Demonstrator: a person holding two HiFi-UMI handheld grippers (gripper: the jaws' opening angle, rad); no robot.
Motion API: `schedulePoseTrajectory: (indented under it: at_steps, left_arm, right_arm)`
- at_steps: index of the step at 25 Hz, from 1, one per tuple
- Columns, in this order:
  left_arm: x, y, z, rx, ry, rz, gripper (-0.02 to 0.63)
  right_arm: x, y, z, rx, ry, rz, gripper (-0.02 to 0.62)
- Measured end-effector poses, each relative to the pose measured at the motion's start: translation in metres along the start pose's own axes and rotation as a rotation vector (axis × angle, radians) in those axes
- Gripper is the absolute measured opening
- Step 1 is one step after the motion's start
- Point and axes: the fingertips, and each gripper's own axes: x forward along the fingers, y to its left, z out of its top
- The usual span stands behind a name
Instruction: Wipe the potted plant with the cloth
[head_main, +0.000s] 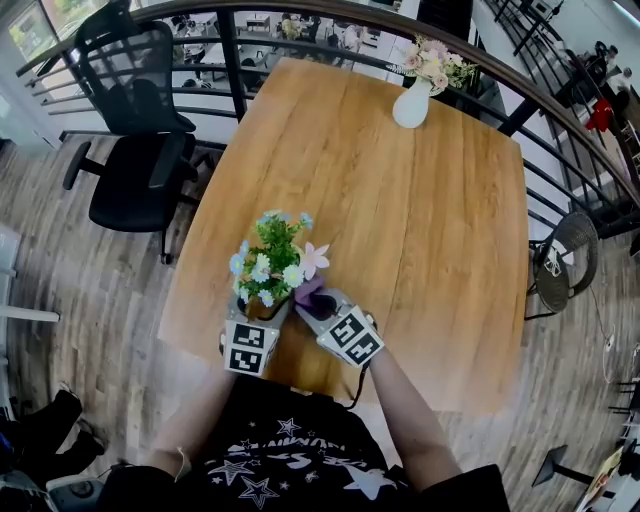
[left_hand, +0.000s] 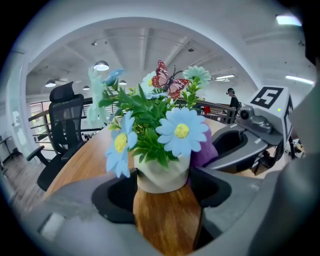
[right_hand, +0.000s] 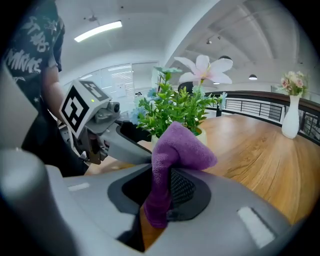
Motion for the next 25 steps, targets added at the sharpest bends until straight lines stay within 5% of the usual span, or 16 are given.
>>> schedulePoseTrajectory:
  at_steps: [10,20,25]
  left_arm:
    - [-0.004,-0.034,0.002,0.007,-0.004,-0.083,0.342]
    - [0.001,-0.077,-0.002,0.138,0.003,-0.229,0.342]
    - [-0.008,-0.06,-0.009,0.223,0.046,-0.266,0.342]
  right_arm:
    - [-0.019,-0.013,-0.013,0.056,-0.021,-0.059,0.081]
    - [-0.037,-0.049,-0.025,0.104,-0.018,-0.122,0.083]
    - [-0.037,-0.053,-0.026,0.1,-0.008,-0.124,0.083]
